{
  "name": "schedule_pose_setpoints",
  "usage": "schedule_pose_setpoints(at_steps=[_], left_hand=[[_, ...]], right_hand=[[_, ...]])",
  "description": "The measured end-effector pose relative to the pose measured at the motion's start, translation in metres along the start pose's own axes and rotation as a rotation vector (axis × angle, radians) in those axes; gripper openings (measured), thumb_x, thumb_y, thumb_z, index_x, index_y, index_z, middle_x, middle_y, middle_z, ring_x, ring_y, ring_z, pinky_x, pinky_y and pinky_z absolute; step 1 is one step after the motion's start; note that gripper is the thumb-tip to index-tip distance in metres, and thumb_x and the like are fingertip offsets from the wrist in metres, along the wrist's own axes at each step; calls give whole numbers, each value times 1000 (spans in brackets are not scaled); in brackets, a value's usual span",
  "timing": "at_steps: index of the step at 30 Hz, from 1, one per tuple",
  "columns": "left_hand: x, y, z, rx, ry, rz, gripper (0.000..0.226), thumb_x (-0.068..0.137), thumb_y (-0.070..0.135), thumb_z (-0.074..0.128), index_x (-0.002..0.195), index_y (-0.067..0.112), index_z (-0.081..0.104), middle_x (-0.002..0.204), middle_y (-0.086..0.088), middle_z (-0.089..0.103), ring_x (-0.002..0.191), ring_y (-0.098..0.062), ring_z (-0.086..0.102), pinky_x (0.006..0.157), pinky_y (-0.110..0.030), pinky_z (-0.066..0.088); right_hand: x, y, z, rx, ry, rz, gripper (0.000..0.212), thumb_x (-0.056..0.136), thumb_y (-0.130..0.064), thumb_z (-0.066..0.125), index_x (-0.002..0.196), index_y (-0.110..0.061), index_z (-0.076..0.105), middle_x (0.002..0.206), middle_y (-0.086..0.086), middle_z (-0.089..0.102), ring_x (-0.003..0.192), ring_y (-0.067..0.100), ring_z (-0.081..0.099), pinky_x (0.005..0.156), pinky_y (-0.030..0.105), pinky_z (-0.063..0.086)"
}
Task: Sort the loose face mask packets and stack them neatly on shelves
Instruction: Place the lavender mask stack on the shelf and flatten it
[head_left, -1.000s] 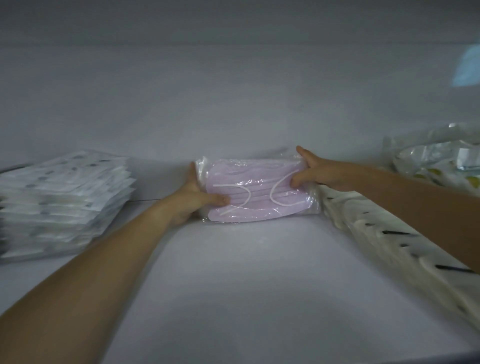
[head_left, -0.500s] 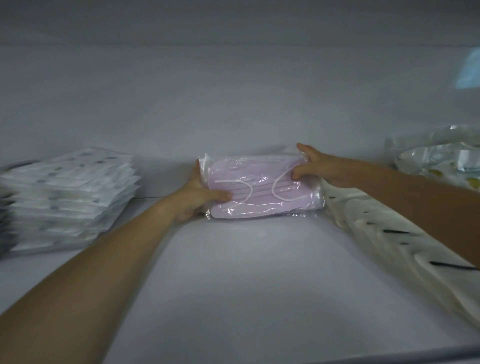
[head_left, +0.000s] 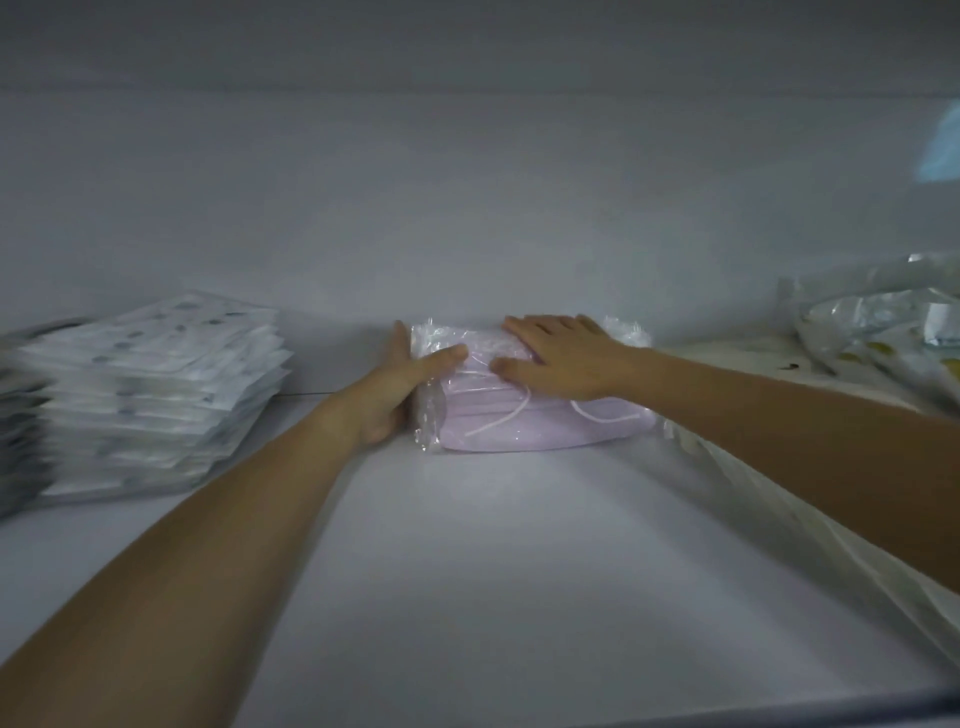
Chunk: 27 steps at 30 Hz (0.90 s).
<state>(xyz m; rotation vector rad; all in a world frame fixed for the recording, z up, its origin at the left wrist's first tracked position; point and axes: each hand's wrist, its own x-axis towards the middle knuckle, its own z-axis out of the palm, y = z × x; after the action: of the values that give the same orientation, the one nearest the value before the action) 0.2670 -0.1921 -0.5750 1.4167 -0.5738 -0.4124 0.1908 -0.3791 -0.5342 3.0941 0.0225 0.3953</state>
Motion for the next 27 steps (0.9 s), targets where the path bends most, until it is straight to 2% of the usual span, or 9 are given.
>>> schedule_pose_setpoints(at_steps=[2, 4, 6, 8, 10, 13, 15, 21, 27], left_hand=[[0, -1, -1, -27, 17, -12, 123, 59, 26, 85, 149, 33, 2, 150, -8, 37, 125, -27, 51, 106, -46, 39], [1, -2, -1, -48, 14, 7, 119, 58, 16, 85, 148, 29, 9, 141, -8, 48, 116, -26, 59, 99, -47, 46], [2, -3, -1, -57, 11, 8, 126, 54, 6, 86, 149, 28, 7, 133, -8, 53, 105, -23, 65, 86, -41, 54], [0, -2, 0, -38, 5, -8, 133, 51, 9, 82, 150, 33, -4, 125, 0, 55, 91, -14, 68, 70, -31, 57], [-2, -1, 0, -3, -10, -6, 132, 50, 9, 80, 149, 34, -3, 116, 4, 57, 85, -9, 68, 63, -27, 57], [-5, -1, 2, 18, -56, 27, 103, 51, 3, 78, 138, 21, 27, 117, -7, 60, 90, -15, 69, 69, -31, 58], [-6, -1, 4, 32, -82, 39, 87, 55, -2, 76, 131, 15, 38, 116, -10, 63, 95, -18, 69, 72, -32, 57], [-9, 1, 8, 31, -95, 37, 82, 57, -5, 74, 132, 9, 44, 122, -18, 62, 105, -29, 65, 79, -37, 57], [-11, 8, 8, -80, -96, 31, 74, 61, -7, 68, 131, 0, 47, 120, -22, 60, 99, -32, 65, 80, -39, 57]], right_hand=[[1, 3, -4, 37, 30, 6, 74, 90, -65, 29, 150, -27, 10, 158, 2, 9, 145, 22, 7, 117, 43, 4], [2, 7, -5, 47, 41, 11, 73, 90, -66, 28, 150, -28, 10, 158, 2, 7, 145, 21, 7, 117, 42, 4], [0, 6, 2, -16, -27, 11, 73, 90, -66, 26, 150, -27, 10, 158, 2, 10, 145, 22, 9, 117, 43, 6], [-1, 5, 10, -39, -48, 11, 74, 90, -66, 26, 150, -26, 10, 158, 1, 10, 145, 23, 9, 117, 45, 6], [0, 6, 11, -20, -28, 10, 75, 89, -67, 26, 150, -26, 10, 158, 1, 10, 144, 24, 9, 117, 44, 6], [-1, 7, 15, 2, 2, 9, 75, 89, -67, 26, 150, -27, 8, 158, 2, 8, 145, 23, 6, 116, 43, 3], [-4, 7, 19, 0, 26, 4, 74, 90, -66, 26, 150, -26, 8, 158, 2, 8, 144, 23, 6, 117, 42, 3], [-7, 4, 18, 11, 64, 3, 74, 90, -65, 27, 150, -26, 7, 158, 1, 6, 145, 21, 4, 117, 44, 3], [-7, 0, 2, 27, 53, 23, 75, 89, -67, 26, 150, -26, 8, 157, 5, 12, 144, 25, 10, 117, 45, 5]])
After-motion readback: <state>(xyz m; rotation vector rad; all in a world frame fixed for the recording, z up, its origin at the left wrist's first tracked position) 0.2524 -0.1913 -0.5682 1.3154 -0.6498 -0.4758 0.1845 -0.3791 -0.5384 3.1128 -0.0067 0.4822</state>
